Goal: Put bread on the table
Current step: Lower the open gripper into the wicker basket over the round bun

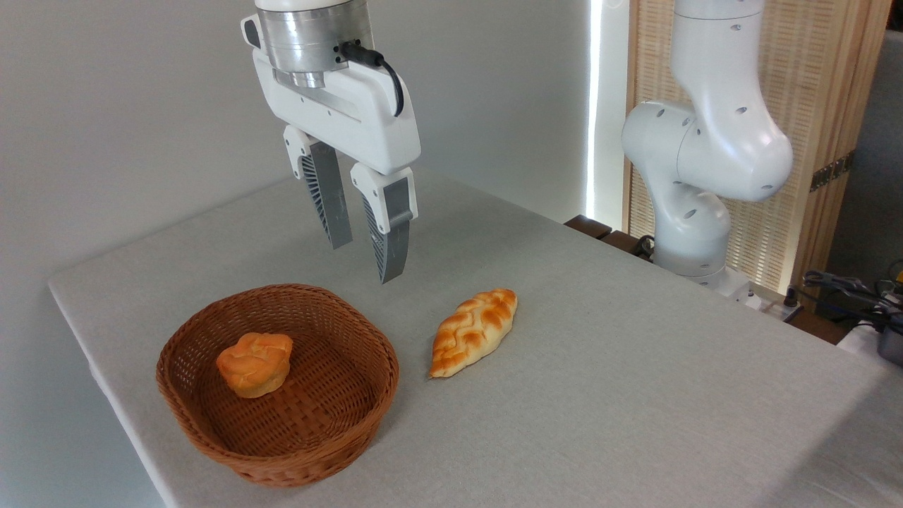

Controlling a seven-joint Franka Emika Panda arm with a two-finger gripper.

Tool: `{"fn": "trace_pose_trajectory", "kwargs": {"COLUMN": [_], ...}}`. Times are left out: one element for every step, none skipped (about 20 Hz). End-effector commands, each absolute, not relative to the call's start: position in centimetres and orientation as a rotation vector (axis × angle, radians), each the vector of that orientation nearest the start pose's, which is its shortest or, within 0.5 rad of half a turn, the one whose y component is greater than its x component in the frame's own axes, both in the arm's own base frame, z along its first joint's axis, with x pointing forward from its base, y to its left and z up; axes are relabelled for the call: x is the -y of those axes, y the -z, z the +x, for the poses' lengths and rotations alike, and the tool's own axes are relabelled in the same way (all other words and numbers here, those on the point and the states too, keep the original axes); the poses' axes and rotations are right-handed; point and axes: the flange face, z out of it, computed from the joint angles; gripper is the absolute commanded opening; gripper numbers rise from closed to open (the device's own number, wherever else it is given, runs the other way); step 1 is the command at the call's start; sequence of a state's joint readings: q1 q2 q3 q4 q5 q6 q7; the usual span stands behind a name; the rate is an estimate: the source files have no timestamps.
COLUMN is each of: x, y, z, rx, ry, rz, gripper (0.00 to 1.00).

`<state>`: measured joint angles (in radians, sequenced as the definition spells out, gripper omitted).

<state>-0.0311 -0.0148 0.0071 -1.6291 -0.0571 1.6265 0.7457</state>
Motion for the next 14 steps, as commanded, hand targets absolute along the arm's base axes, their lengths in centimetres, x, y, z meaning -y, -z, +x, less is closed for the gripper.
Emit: {"fn": "trace_pose_trajectory", "kwargs": {"x": [1.6,1.6,1.6,1.6,1.6,1.6,1.6,1.6,1.7,2.3,3.0,3.5,4.7,5.5], "y": [-60.9,-60.9,-60.9,-61.0,-60.9,-61.0,-61.0,-61.1,-61.3,-61.4,-61.4,-60.8,-60.4,-59.6], "z": [55.6,55.6,55.6,55.6,55.6,55.6,55.6,55.8,56.1,56.4,56.9,57.6,58.1,58.5], "rx": [-1.210,-1.210,-1.210,-1.210,-1.210,-1.210,-1.209,-1.205,-1.202,-1.211,-1.218,-1.218,-1.233,-1.243], "ry": [0.062,0.064,0.064,0.066,0.064,0.066,0.069,0.086,0.125,0.168,0.227,0.281,0.337,0.374], "rz": [-2.955,-2.955,-2.955,-2.954,-2.955,-2.954,-2.954,-2.950,-2.941,-2.933,-2.935,-2.943,-2.941,-2.939], "gripper": [1.00,1.00,1.00,1.00,1.00,1.00,1.00,1.00,1.00,1.00,1.00,1.00,1.00,1.00]}}
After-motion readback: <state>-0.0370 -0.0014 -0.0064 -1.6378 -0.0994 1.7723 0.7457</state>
